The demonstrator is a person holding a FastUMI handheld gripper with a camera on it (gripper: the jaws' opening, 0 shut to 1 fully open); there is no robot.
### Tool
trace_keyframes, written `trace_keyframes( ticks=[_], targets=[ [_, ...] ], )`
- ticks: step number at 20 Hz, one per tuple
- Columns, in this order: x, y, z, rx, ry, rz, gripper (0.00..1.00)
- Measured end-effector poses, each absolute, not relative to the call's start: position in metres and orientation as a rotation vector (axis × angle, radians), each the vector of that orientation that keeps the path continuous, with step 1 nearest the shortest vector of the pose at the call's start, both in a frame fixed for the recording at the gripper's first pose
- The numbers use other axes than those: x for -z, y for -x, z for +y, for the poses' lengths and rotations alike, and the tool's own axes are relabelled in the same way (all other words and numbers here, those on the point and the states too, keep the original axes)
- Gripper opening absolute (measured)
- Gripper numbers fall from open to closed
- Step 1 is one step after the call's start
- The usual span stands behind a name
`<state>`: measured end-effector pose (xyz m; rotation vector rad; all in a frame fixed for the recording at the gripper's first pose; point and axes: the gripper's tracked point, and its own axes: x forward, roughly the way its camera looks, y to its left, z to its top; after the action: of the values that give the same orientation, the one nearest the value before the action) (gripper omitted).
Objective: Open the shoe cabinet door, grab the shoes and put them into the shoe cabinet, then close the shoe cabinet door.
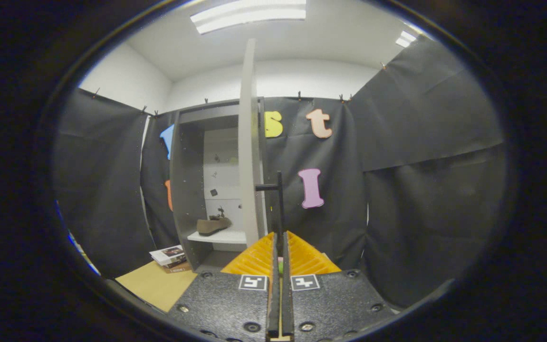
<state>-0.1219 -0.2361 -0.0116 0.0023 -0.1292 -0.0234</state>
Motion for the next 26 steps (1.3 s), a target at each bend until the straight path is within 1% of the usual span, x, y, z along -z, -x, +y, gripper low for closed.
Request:
trace_keyframes(
  ticks=[1,3,4,6,7,9,12,17,21,26],
  targets=[
    [0.018,0.131,-0.228,0.017,0.000,-0.142,0.22],
    [0.027,0.137,-0.216,0.013,-0.021,-0.151,0.75],
    [0.034,0.140,-0.212,0.016,-0.035,-0.144,0.83],
    [0.036,0.144,-0.195,0.009,-0.077,-0.162,0.92],
    [0.036,0.146,-0.186,0.006,-0.083,-0.159,0.99],
    [0.047,0.150,-0.165,0.000,-0.055,-0.142,0.99],
    [0.063,0.141,-0.128,-0.049,0.018,-0.114,0.99],
    [0.117,0.096,-0.071,-0.154,0.045,-0.045,0.99],
    [0.181,0.041,-0.045,-0.189,0.050,0.033,0.99],
    [0.296,-0.024,-0.029,-0.182,0.065,0.227,1.00]
  ],
)
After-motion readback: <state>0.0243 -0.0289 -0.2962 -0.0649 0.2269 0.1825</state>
